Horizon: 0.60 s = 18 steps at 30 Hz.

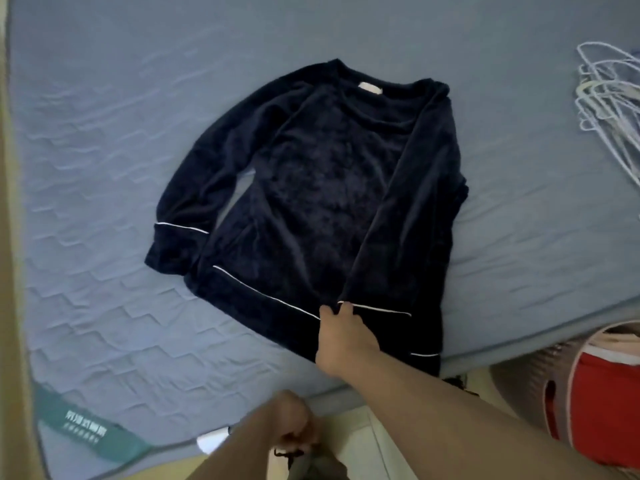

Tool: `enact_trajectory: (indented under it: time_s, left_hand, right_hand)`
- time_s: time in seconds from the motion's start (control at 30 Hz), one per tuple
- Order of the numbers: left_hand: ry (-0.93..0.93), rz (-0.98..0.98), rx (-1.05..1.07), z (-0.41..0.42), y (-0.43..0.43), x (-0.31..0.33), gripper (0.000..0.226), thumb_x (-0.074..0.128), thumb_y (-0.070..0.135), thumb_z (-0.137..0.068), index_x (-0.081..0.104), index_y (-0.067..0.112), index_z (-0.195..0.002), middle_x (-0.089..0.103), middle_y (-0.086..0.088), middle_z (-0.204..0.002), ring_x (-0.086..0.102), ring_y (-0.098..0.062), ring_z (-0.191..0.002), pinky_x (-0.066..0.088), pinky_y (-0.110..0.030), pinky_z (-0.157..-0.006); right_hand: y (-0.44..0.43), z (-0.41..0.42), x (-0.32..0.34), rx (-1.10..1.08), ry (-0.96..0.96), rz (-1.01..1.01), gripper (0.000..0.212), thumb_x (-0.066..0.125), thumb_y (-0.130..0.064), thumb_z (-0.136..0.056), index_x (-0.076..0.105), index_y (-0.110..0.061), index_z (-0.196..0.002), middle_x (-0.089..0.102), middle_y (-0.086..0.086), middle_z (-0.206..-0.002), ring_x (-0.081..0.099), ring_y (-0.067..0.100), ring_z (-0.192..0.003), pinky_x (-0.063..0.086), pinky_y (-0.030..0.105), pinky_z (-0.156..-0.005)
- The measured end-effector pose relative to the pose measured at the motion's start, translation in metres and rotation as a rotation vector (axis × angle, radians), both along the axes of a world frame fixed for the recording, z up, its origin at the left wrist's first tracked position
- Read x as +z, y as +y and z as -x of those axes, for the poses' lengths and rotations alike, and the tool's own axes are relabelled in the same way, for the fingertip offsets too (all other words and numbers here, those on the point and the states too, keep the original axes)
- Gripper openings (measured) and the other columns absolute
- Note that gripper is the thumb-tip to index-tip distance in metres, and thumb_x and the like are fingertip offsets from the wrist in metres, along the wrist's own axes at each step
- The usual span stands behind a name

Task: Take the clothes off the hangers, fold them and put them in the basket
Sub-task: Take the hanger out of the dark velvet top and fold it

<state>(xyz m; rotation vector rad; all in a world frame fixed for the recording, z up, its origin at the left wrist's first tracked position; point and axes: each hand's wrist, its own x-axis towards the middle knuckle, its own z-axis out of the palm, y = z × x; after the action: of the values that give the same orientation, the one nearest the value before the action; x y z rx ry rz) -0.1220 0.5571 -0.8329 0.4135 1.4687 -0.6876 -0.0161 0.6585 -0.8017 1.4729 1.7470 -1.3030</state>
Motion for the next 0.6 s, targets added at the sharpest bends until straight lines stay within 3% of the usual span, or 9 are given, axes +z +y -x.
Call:
enact_trajectory:
  time_s: [0.07,0.17,0.2,0.3,0.4,0.47,0.5,0.57,0.6]
  left_hand:
    - [0.245,-0.132,0.113,0.065,0.002,-0.018,0.026,0.059,0.002,-0.089,0.053,0.006,-0.064,0.055,-0.001,-0.06,0.057,-0.014,-0.055,0.054,-0.026,-0.066]
    - [0.551,-0.492,0.521,0.143,0.038,-0.031,0.016,0.055,0.008,-0.091,0.061,0.002,-0.077,0.06,-0.009,-0.067,0.061,-0.025,-0.06,0.058,-0.038,-0.068]
    - [0.614,-0.583,0.637,0.16,0.048,-0.036,0.023,0.053,0.02,-0.092,0.062,-0.001,-0.09,0.063,-0.012,-0.075,0.064,-0.029,-0.068,0.06,-0.043,-0.073]
    - [0.745,-0.769,0.932,0.207,0.084,-0.062,0.087,0.042,0.076,-0.071,0.058,0.004,-0.117,0.067,-0.016,-0.108,0.065,-0.038,-0.095,0.054,-0.052,-0.089]
    - [0.658,-0.705,1.293,0.233,0.127,-0.061,0.108,0.039,0.093,-0.064,0.048,0.018,-0.14,0.061,-0.004,-0.126,0.063,-0.035,-0.106,0.053,-0.052,-0.093]
    - [0.411,-0.677,1.533,0.244,0.149,-0.065,0.096,0.043,0.091,-0.067,0.053,0.024,-0.136,0.065,-0.002,-0.123,0.066,-0.031,-0.102,0.054,-0.052,-0.09]
    - [0.333,-0.657,1.551,0.248,0.159,-0.064,0.082,0.045,0.084,-0.076,0.059,0.022,-0.129,0.067,-0.005,-0.119,0.066,-0.03,-0.1,0.054,-0.05,-0.089]
    - [0.345,-0.691,1.541,0.267,0.178,-0.058,0.047,0.053,0.055,-0.094,0.062,0.018,-0.121,0.067,-0.008,-0.122,0.064,-0.027,-0.099,0.055,-0.044,-0.076]
    - [0.424,-0.733,1.47,0.276,0.186,-0.059,0.04,0.057,0.042,-0.095,0.059,0.018,-0.128,0.064,-0.006,-0.129,0.062,-0.027,-0.103,0.054,-0.041,-0.073]
  right_hand:
    - [-0.004,0.013,-0.008,0.02,0.049,0.003,0.064,0.061,-0.023,-0.089,0.03,-0.019,-0.145,0.033,0.012,-0.139,0.044,0.031,-0.122,0.048,0.042,-0.096]
    - [-0.003,0.021,-0.018,0.033,0.029,-0.063,0.049,0.057,-0.022,-0.091,0.039,-0.017,-0.136,0.042,0.011,-0.131,0.048,0.028,-0.115,0.05,0.04,-0.091]
    - [-0.001,0.025,-0.021,0.019,0.021,-0.099,0.047,0.055,-0.02,-0.091,0.04,-0.017,-0.136,0.044,0.01,-0.13,0.05,0.027,-0.114,0.051,0.039,-0.089]
    - [0.007,0.042,-0.029,-0.009,0.033,-0.196,0.045,0.053,-0.017,-0.094,0.04,-0.018,-0.136,0.046,0.008,-0.13,0.052,0.025,-0.112,0.052,0.036,-0.085]
    - [0.022,0.063,-0.04,-0.036,0.089,-0.264,0.044,0.051,-0.018,-0.096,0.039,-0.02,-0.139,0.048,0.007,-0.13,0.053,0.023,-0.109,0.051,0.034,-0.084]
    - [0.034,0.078,-0.047,-0.076,0.128,-0.293,0.043,0.049,-0.02,-0.099,0.038,-0.022,-0.14,0.048,0.005,-0.131,0.054,0.022,-0.106,0.051,0.035,-0.084]
    - [0.04,0.084,-0.05,-0.1,0.144,-0.298,0.042,0.047,-0.022,-0.1,0.038,-0.023,-0.141,0.048,0.004,-0.131,0.055,0.022,-0.105,0.051,0.036,-0.084]
    - [0.052,0.095,-0.053,-0.165,0.158,-0.316,0.04,0.044,-0.024,-0.102,0.038,-0.024,-0.141,0.048,0.002,-0.131,0.056,0.021,-0.103,0.051,0.037,-0.083]
    - [0.057,0.098,-0.055,-0.195,0.16,-0.325,0.039,0.044,-0.025,-0.102,0.039,-0.024,-0.14,0.048,0.002,-0.131,0.056,0.021,-0.102,0.051,0.037,-0.082]
